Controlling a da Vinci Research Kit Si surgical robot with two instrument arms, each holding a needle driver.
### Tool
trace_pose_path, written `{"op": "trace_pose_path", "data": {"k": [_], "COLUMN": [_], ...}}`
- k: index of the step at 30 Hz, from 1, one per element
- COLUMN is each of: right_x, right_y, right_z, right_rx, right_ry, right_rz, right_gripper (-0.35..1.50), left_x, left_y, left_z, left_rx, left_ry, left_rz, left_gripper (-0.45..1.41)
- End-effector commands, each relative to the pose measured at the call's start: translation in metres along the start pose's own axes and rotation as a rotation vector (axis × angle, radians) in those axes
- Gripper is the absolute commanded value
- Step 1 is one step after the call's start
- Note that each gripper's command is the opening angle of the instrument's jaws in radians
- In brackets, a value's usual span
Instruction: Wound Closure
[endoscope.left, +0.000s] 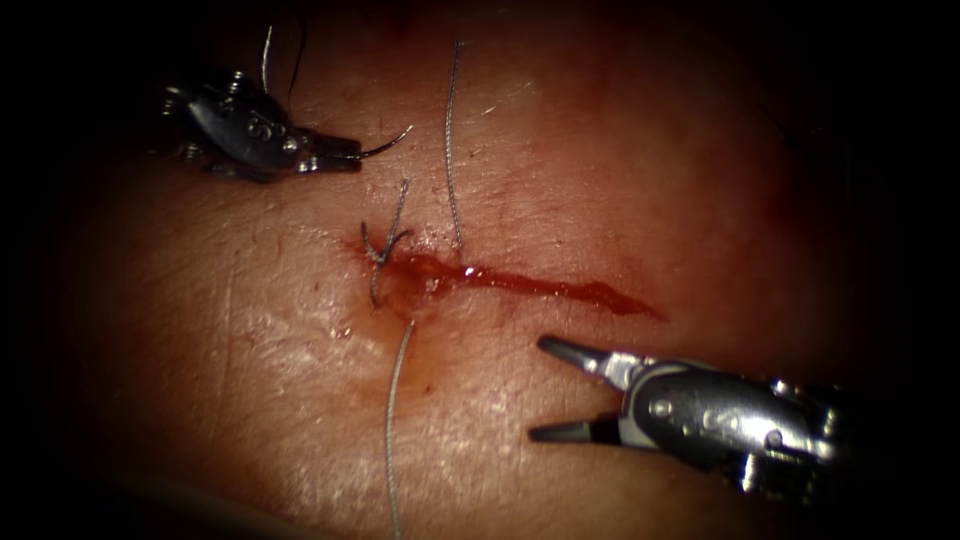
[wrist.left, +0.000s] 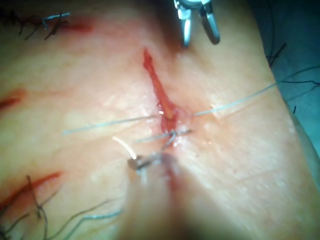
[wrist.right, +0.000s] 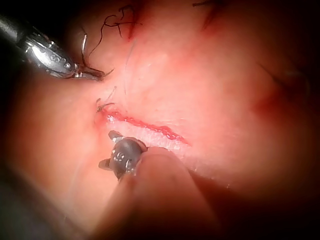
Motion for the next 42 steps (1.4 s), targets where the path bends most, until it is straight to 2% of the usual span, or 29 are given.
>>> {"op": "trace_pose_path", "data": {"k": [1,3,4,5,7,10,12,15,17,19,20,22,23,25,28,33,38,42], "right_x": [0.0001,0.0000,0.0000,0.0000,0.0001,0.0002,0.0001,0.0001,0.0000,0.0000,0.0000,0.0000,0.0000,0.0001,0.0000,0.0000,0.0000,0.0000], "right_y": [-0.0004,-0.0004,-0.0004,-0.0004,-0.0005,-0.0006,-0.0006,-0.0006,-0.0006,-0.0006,-0.0006,-0.0006,-0.0006,-0.0007,-0.0008,-0.0009,-0.0010,-0.0011], "right_z": [0.0009,0.0008,0.0008,0.0008,0.0008,0.0008,0.0008,0.0007,0.0007,0.0006,0.0006,0.0006,0.0006,0.0009,0.0010,0.0010,0.0011,0.0012], "right_rx": [0.004,0.005,0.005,0.005,0.006,0.006,0.004,0.003,0.005,0.005,0.006,0.006,0.006,0.005,0.005,0.005,0.005,0.000], "right_ry": [0.003,0.004,0.004,0.004,0.005,0.005,0.008,0.004,-0.003,-0.002,-0.005,-0.005,-0.005,-0.005,-0.005,-0.005,-0.005,-0.008], "right_rz": [0.001,0.007,0.007,0.007,0.012,0.018,0.018,0.024,0.024,0.029,0.030,0.030,0.030,0.030,0.029,0.028,0.026,0.026], "right_gripper": [1.31,1.31,1.31,1.31,1.31,1.31,1.31,1.31,1.31,1.31,1.31,1.31,1.31,1.33,1.33,1.33,1.33,1.35], "left_x": [-0.0004,-0.0012,-0.0017,-0.0019,-0.0019,-0.0010,0.0003,0.0019,0.0027,0.0029,0.0027,0.0022,0.0017,0.0007,0.0001,-0.0001,-0.0021,-0.0022], "left_y": [0.0007,0.0005,0.0004,0.0002,0.0000,0.0004,0.0011,0.0024,0.0043,0.0089,0.0116,0.0143,0.0167,0.0215,0.0250,0.0273,0.0282,0.0281], "left_z": [0.0008,0.0013,0.0016,0.0017,0.0014,0.0000,-0.0023,-0.0057,-0.0079,-0.0103,-0.0110,-0.0114,-0.0112,-0.0092,-0.0058,-0.0006,0.0038,0.0047], "left_rx": [-0.007,-0.008,-0.011,-0.014,-0.028,-0.052,-0.081,-0.118,-0.134,-0.156,-0.203,-0.269,-0.328,-0.525,-0.627,-0.622,-0.615,-0.617], "left_ry": [-0.005,-0.018,-0.029,-0.028,-0.004,0.131,0.251,0.337,0.411,0.498,0.529,0.561,0.589,0.670,0.732,0.710,0.698,0.708], "left_rz": [-0.003,-0.018,-0.048,-0.103,-0.177,-0.298,-0.350,-0.375,-0.380,-0.415,-0.461,-0.531,-0.580,-0.710,-0.822,-0.901,-0.953,-0.959], "left_gripper": [-0.45,-0.45,0.14,0.83,1.06,0.99,1.01,0.99,0.98,0.93,0.91,0.89,0.86,0.86,0.84,0.79,0.73,0.73]}}
